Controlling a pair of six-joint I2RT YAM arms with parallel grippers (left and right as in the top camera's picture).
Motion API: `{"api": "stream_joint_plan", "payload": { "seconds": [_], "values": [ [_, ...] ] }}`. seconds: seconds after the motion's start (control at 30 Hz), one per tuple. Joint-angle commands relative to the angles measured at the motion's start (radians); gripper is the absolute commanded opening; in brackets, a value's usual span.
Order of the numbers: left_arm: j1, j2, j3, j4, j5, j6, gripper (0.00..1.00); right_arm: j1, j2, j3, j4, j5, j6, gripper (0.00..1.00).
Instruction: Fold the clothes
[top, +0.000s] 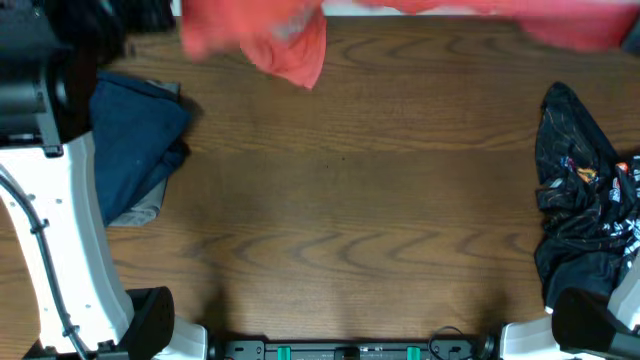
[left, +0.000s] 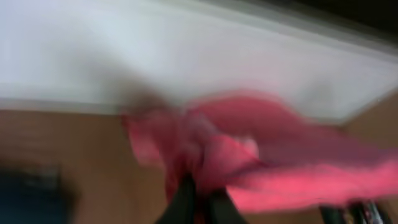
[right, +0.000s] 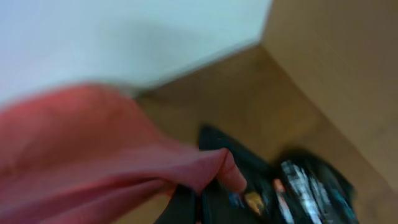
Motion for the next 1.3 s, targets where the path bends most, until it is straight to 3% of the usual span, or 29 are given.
{"api": "stream_joint_plan", "payload": {
  "seconds": [0.0, 0.13, 0.5, 0.8, 0.83, 0.9, 0.97, 1.1, 1.27],
  "values": [
    [0.005, 0.056, -0.064, -0.181, -0.009, 0.060, 0.06, -0.010, 0.027, -0.097, -0.068, 0.111, 0.007, 0.01],
    [-0.027, 0.070, -0.227, -0.352, -0.008, 0.098, 0.06, -0.010, 0.027, -0.261, -0.151, 0.108, 0.008, 0.01],
    [-0.155, 0.069, -0.911, -0.341, -0.008, 0.135, 0.06, -0.011, 0.027, -0.766, -0.186, 0.171, 0.156, 0.01],
    [-0.251, -0.038, -1.271, -0.237, 0.003, 0.144, 0.07, -0.055, 0.024, -0.847, -0.197, 0.224, 0.195, 0.01],
    [-0.259, -0.052, -1.287, -0.212, 0.003, 0.145, 0.15, -0.058, 0.024, -0.847, -0.196, 0.223, 0.195, 0.01],
    [-0.266, -0.065, -1.295, -0.191, 0.003, 0.144, 0.58, -0.062, 0.024, -0.847, -0.188, 0.223, 0.195, 0.01],
    [-0.264, -0.068, -1.287, -0.172, 0.003, 0.145, 0.63, -0.061, 0.024, -0.847, -0.181, 0.222, 0.195, 0.01],
    [-0.232, -0.068, -1.248, -0.093, 0.002, 0.133, 0.63, -0.061, 0.024, -0.847, -0.174, 0.222, 0.195, 0.01],
    [-0.167, -0.063, -1.241, 0.150, -0.084, -0.012, 0.64, -0.061, 0.024, -0.847, -0.171, 0.215, 0.195, 0.01]
  ]
}}
